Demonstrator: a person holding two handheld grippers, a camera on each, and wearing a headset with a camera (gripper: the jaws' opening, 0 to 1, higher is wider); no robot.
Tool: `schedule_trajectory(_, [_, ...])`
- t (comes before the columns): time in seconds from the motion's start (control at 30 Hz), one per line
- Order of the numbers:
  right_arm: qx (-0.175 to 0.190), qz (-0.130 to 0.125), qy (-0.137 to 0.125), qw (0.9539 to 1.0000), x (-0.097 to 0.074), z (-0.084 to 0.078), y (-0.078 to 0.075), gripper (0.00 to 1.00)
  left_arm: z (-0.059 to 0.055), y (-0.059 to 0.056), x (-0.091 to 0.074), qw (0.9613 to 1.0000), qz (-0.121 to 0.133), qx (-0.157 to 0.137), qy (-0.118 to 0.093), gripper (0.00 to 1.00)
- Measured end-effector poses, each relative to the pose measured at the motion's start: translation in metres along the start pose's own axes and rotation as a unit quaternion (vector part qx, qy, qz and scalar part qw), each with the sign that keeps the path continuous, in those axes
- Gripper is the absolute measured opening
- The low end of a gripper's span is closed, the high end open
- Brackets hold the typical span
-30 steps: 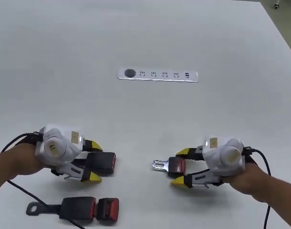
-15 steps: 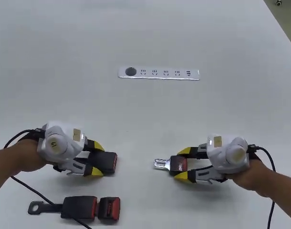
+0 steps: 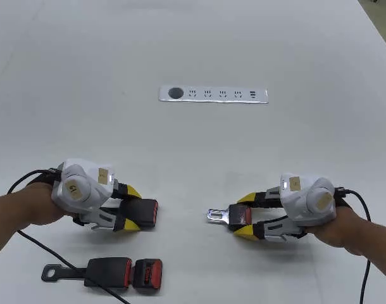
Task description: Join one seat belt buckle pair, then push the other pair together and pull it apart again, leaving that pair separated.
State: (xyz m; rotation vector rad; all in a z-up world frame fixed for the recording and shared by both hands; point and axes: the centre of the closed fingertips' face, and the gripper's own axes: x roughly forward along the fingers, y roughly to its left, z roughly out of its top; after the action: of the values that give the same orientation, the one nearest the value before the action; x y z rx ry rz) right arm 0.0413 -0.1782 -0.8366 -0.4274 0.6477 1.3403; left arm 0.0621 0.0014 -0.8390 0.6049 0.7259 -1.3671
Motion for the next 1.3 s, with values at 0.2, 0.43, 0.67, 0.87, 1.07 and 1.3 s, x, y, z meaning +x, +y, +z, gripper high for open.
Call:
schedule_trajectory(0.2, [-0.001,0.003,-0.004,1.0000,0.005,0.004,0.001,0.36,-0.001,-0.001,-0.001,1.0000,0.001,-0.004,-0.004,0.37])
schedule_trajectory(0.43, [0.001,0.004,-0.013,0.9999,0.014,0.012,0.002,0.36,-0.002,-0.001,-0.001,1.0000,0.000,-0.003,-0.006,0.37])
schedule_trajectory(0.67, [0.002,0.006,-0.019,0.9998,0.025,0.021,0.003,0.36,0.000,-0.004,-0.003,0.9999,0.001,-0.007,-0.008,0.37])
schedule_trajectory(0.87, [0.001,0.006,-0.025,0.9997,0.035,0.029,0.005,0.36,-0.001,-0.006,-0.003,1.0000,0.001,-0.003,-0.005,0.37])
schedule_trajectory(1.07, [-0.003,0.010,-0.031,0.9995,0.046,0.039,0.008,0.36,-0.001,-0.007,-0.003,1.0000,0.001,-0.004,-0.007,0.37])
schedule_trajectory(1.3, [-0.001,0.015,-0.041,0.9991,0.059,0.051,0.010,0.36,-0.001,-0.007,-0.004,1.0000,0.001,-0.005,-0.007,0.37])
